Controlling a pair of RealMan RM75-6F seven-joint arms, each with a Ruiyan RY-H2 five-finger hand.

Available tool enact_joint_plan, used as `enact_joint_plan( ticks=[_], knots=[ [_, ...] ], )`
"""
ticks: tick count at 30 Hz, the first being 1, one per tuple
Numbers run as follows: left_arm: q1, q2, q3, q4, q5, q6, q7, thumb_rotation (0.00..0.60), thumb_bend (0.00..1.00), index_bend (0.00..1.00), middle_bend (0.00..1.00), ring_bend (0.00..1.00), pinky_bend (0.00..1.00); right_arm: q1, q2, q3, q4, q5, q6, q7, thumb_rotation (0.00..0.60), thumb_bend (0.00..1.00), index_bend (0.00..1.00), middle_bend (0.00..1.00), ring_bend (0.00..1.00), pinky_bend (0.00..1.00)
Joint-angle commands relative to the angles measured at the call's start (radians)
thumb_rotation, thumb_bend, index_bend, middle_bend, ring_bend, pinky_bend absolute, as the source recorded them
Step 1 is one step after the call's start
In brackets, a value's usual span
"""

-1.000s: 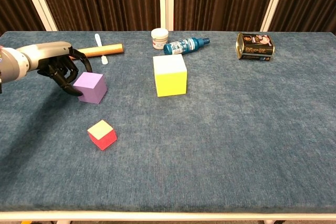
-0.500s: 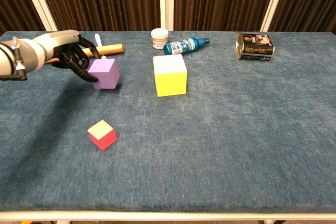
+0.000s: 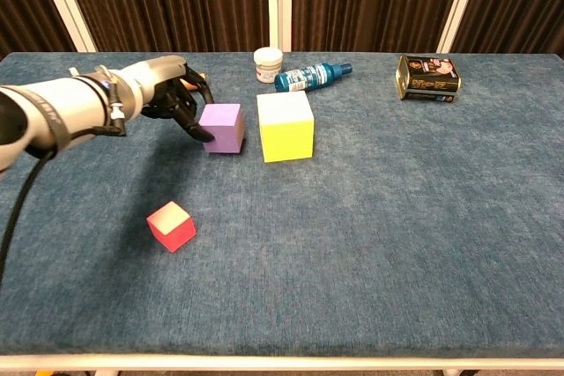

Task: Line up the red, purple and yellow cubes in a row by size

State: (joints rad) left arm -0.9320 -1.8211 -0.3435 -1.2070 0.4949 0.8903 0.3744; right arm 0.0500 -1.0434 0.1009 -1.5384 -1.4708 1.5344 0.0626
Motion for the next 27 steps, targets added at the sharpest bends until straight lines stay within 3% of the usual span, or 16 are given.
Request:
enact_joint_plan(
  ticks=[1, 27],
  knots=[
    [-0.014, -0.023, -0.010, 0.016, -0.017, 0.016, 0.016, 0.600, 0.25, 0.58, 0.85, 0.90, 1.00, -0.002, 0.002, 0.000, 0.002, 0.003, -0.001, 0.001, 0.600, 0.08, 0.00, 0.07, 0.02, 0.15],
    [-0.050, -0.104, -0.066, 0.045, -0.081, 0.050, 0.087, 0.600, 0.24, 0.58, 0.85, 0.90, 1.00, -0.009, 0.003, 0.002, 0.022, 0.024, -0.018, 0.022, 0.600, 0.08, 0.00, 0.08, 0.02, 0.15]
  ],
)
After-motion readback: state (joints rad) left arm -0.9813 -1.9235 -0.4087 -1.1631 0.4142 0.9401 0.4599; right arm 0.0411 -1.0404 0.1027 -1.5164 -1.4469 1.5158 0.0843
